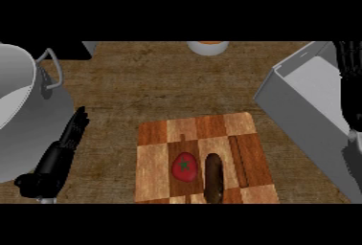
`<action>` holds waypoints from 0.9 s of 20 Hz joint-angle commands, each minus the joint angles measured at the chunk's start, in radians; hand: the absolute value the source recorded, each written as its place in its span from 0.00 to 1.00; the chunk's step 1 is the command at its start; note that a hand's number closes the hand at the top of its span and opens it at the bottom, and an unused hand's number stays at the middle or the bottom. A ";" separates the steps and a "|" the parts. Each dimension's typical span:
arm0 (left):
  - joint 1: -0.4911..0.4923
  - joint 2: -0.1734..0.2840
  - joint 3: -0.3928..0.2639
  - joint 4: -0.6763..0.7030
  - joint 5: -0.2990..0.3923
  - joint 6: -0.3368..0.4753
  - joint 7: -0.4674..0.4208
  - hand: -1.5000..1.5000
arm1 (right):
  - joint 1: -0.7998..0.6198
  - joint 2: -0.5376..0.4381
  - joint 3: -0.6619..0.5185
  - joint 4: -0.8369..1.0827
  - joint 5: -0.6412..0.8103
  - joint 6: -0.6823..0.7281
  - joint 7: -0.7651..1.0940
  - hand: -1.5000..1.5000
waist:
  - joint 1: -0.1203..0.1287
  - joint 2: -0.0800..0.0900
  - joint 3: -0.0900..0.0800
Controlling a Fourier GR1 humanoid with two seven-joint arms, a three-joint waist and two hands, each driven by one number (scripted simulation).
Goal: Pick the tomato from the cutting board and place it in the cardboard box
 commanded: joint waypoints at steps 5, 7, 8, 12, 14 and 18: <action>-0.128 0.099 0.036 0.001 -0.078 -0.038 -0.008 0.50 | 0.073 -0.032 0.070 -0.363 0.202 -0.271 0.336 0.00 | -0.105 -0.008 -0.009; -0.122 0.096 0.018 -0.019 -0.057 -0.063 0.012 0.50 | 0.173 -0.207 0.129 -0.227 0.345 -0.170 0.391 0.00 | -0.138 -0.001 -0.021; -0.127 0.105 0.017 -0.007 -0.060 -0.074 0.011 0.50 | 0.191 -0.169 0.153 -0.292 0.370 -0.229 0.461 0.00 | -0.133 -0.004 -0.016; -0.178 0.136 0.041 0.010 -0.019 -0.143 0.022 0.50 | 0.305 -0.169 0.273 -0.539 0.581 -0.312 0.590 0.00 | -0.097 0.004 -0.008; -0.166 0.098 0.014 0.004 -0.049 -0.107 0.010 0.50 | 0.377 -0.221 0.345 -0.596 0.687 -0.268 0.619 0.00 | -0.092 0.003 -0.008; -0.212 0.140 0.054 0.010 -0.008 -0.168 0.037 0.50 | 0.377 -0.274 0.439 -0.682 0.891 -0.173 0.761 0.00 | -0.050 0.011 -0.006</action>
